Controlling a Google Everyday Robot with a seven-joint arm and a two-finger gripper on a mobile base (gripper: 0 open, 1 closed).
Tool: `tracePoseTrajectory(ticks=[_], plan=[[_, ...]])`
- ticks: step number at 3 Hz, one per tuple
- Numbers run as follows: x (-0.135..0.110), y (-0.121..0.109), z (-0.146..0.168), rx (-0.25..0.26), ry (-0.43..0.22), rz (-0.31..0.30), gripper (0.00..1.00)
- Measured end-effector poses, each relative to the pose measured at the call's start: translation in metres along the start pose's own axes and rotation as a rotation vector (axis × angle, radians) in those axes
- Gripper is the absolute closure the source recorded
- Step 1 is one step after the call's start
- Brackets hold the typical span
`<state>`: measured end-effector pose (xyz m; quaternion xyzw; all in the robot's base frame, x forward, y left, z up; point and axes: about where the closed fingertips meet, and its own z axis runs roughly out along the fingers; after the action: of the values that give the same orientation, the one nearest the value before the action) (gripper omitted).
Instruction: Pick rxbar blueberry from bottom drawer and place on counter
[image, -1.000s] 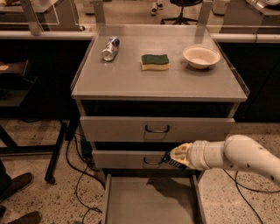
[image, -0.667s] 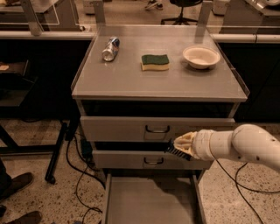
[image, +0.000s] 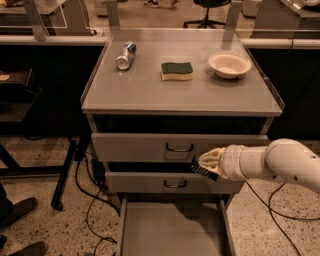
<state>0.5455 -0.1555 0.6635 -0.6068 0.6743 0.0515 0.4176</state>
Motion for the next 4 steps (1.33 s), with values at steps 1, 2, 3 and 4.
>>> tracePoseTrajectory(ticks=[1, 2, 3, 4], plan=[[-0.017, -0.025, -0.028, 0.059, 0.001, -0.048, 1.0], [-0.046, -0.071, -0.084, 0.155, 0.04, -0.132, 1.0], [-0.068, -0.1, -0.121, 0.21, 0.076, -0.191, 1.0], [-0.071, -0.106, -0.124, 0.216, 0.076, -0.2, 1.0]])
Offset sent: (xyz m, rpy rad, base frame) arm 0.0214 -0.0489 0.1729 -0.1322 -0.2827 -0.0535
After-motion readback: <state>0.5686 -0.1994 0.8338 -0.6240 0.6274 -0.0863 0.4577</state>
